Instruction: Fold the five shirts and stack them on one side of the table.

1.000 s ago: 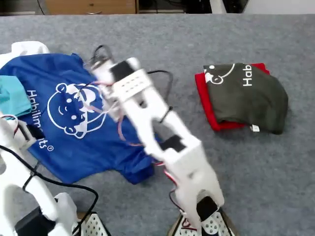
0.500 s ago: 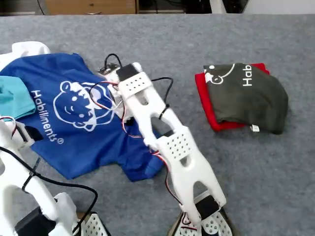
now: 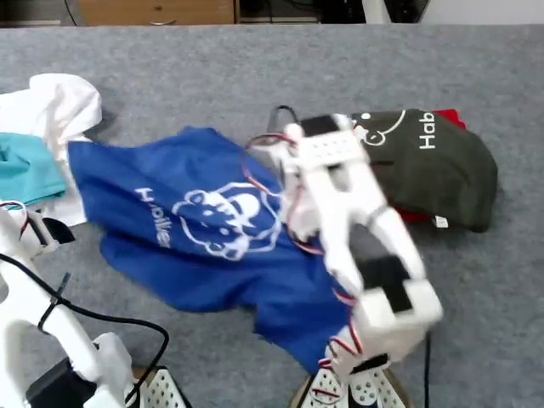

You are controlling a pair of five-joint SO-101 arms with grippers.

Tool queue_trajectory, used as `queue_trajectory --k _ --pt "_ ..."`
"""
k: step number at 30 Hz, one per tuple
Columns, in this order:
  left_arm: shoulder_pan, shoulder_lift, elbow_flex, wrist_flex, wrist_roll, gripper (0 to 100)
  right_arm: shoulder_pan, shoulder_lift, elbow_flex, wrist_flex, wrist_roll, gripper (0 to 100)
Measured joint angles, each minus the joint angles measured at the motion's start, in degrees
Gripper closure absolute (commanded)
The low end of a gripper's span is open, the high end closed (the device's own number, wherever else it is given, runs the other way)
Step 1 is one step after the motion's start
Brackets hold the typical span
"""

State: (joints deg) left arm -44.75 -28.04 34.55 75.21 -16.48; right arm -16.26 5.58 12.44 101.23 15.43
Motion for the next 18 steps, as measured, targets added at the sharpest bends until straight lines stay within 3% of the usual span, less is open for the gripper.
queue_trajectory --k 7,14,18 --pt "1.3 0.1 -0.3 0.0 -0.1 71 3.9 -17.0 20.9 -0.5 9.3 99.6" --pt "0.0 0.2 -4.3 0.0 0.4 71 14.9 -29.4 25.1 -0.5 19.3 99.6" --pt "0.4 0.9 -6.9 0.0 5.5 71 18.0 -34.3 25.2 -0.5 23.9 99.6"
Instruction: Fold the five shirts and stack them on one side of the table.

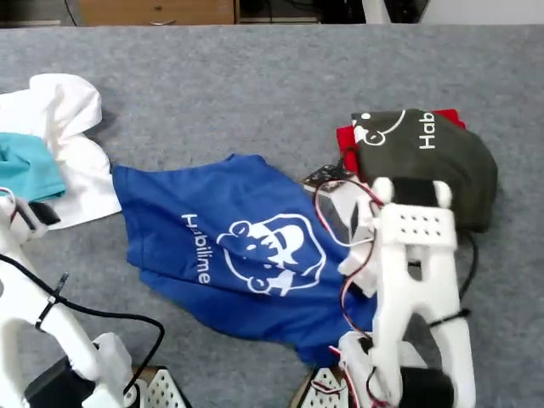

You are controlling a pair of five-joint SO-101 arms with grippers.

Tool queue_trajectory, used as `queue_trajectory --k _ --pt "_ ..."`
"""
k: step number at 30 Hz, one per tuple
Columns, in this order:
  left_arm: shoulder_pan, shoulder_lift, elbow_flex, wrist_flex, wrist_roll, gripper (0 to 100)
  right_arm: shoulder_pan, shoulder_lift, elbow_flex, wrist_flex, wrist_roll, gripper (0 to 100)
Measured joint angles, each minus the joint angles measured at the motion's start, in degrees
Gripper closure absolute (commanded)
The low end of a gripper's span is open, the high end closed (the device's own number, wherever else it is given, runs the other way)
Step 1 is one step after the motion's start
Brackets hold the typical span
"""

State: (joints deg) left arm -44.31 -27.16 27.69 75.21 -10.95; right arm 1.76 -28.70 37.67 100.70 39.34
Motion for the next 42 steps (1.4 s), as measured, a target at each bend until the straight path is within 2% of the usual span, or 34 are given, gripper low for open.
queue_trajectory --k 8,12,17,19,21,25,31,35,42 --pt "8.8 13.9 -9.1 0.3 10.8 72 7.6 -3.5 0.2 0.2 15.4 99.6" --pt "14.6 23.8 -19.3 4.9 13.5 72 10.4 -3.7 0.2 -0.4 24.2 99.2" --pt "21.7 36.5 -32.5 8.3 17.8 72 10.7 -3.7 0.2 -4.2 27.2 83.5" --pt "24.1 41.4 -36.6 8.5 20.0 72 10.8 -3.7 0.2 -6.9 27.3 78.3" --pt "26.4 46.1 -40.0 8.5 21.7 72 10.8 -3.7 0.2 -8.8 27.3 77.4" --pt "29.7 54.4 -46.6 8.2 22.8 72 10.8 -3.7 1.1 -10.3 27.3 80.3" --pt "29.5 66.1 -55.7 7.6 22.9 72 10.8 -3.7 5.8 -17.3 27.0 88.5" --pt "28.0 71.5 -61.0 10.1 24.5 72 10.8 -3.7 8.6 -26.2 20.9 92.4" --pt "27.3 77.6 -69.5 12.4 27.4 74 8.8 -3.7 9.7 -40.6 5.7 92.7"
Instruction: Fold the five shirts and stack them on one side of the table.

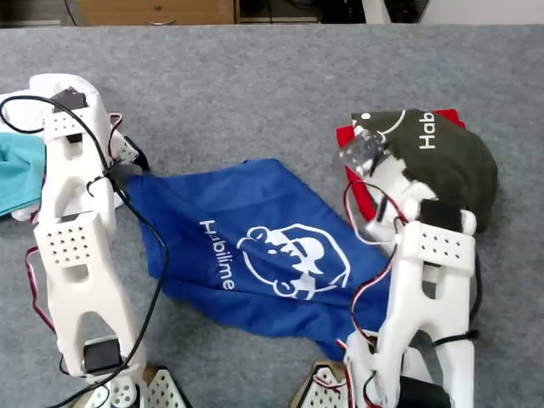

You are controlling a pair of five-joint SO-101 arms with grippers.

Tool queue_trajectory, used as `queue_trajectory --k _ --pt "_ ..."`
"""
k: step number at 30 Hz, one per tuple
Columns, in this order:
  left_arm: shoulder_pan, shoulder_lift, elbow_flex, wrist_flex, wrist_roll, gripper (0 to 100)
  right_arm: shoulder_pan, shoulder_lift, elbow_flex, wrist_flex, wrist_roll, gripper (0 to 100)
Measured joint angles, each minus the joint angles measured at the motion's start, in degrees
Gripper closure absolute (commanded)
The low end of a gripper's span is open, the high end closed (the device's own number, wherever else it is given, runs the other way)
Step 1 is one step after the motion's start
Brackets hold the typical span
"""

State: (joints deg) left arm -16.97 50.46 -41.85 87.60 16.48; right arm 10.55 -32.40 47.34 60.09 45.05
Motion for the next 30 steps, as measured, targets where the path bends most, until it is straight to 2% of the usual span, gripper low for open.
queue_trajectory --k 4,7,15,30 --pt "0.1 1.1 -2.5 0.2 0.0 81 -3.3 0.0 0.0 -3.5 -4.7 92.8" --pt "0.7 1.2 -3.1 0.2 0.0 82 -3.6 0.0 0.0 -4.0 -5.5 92.8" --pt "3.4 0.0 -3.4 9.6 0.2 82 -3.7 0.0 0.0 -4.0 -5.9 92.8" --pt "3.6 -1.1 -6.2 11.9 0.2 82 -3.7 0.0 0.0 -4.0 -5.9 92.8"
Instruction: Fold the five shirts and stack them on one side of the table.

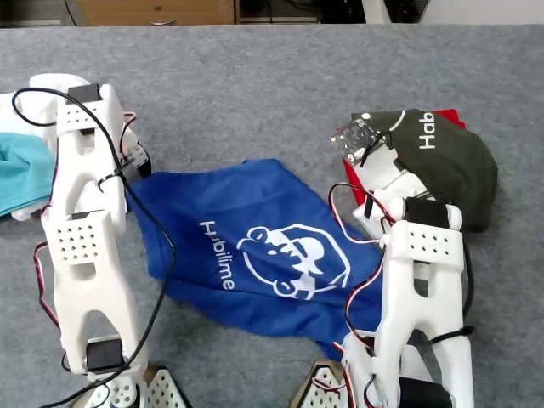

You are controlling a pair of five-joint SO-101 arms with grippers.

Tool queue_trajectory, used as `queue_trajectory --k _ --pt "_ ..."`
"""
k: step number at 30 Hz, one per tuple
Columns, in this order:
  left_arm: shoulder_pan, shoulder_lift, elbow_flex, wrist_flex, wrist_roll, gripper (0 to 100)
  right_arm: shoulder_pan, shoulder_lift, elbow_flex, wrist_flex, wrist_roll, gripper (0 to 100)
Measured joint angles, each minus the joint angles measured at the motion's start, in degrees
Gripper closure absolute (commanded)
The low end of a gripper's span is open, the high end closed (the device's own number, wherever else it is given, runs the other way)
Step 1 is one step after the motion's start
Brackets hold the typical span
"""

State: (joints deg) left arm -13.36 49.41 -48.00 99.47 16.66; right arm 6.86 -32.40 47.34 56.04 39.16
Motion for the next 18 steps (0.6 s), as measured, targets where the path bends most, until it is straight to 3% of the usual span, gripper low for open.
queue_trajectory --k 10,18 --pt "0.4 -7.7 -3.4 0.6 -0.2 82 0.0 0.0 0.0 0.0 0.0 92.8" --pt "1.1 -4.1 -1.1 0.6 -0.2 82 0.0 0.0 0.2 0.0 -0.1 92.8"
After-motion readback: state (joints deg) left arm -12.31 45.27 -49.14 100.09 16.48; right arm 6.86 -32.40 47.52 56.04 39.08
